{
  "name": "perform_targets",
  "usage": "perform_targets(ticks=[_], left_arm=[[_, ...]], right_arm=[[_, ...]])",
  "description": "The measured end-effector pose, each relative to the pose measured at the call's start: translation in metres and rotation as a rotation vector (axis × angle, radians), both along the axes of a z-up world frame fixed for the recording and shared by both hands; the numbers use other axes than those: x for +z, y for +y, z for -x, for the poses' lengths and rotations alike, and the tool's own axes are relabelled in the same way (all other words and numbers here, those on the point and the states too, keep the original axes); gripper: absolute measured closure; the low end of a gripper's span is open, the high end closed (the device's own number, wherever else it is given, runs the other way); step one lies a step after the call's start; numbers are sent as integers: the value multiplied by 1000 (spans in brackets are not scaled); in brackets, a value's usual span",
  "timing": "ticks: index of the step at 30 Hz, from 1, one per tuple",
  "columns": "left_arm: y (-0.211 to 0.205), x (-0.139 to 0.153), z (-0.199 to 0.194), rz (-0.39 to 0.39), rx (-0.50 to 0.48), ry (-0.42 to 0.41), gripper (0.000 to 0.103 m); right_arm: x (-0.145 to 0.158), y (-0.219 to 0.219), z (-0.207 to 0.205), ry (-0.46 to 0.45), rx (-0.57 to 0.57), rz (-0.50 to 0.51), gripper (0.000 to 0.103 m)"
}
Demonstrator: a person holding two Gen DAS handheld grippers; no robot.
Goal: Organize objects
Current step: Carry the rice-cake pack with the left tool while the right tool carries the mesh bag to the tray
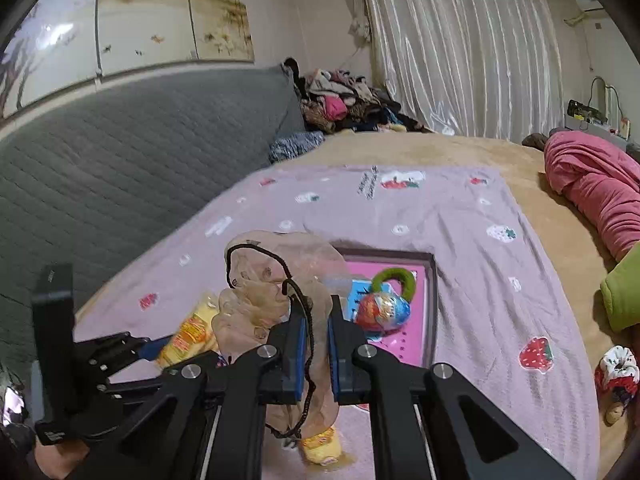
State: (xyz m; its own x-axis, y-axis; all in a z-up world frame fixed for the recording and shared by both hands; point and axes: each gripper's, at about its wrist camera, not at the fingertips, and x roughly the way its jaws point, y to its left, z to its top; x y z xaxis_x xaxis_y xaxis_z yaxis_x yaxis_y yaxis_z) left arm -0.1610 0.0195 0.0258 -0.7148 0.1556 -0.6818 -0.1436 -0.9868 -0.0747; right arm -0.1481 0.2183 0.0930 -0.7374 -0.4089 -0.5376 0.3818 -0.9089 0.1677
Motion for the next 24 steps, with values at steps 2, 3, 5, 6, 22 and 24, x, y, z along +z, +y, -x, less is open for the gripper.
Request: perform_targets(ticks=[2,3,5,6,22,24], left_arm=[[-1,5,-1,-5,3,6,64],[-2,8,-2,-5,5,9,64],[-3,14,-4,-4,20,23,64],[-4,16,-4,2,30,21,64],[-12,47,28,12,58,49,64],[-12,55,33,17,58,68,64]], right_arm=[[5,-1,-4,10,7,7,93],[8,-2,-6,16,9,3,93],[12,-3,-9,26,13,1,93],[14,-4,-10,33,17,-2,93],[31,-7,-3,79,19,6,93],[36,-8,-1,93,18,2,93]])
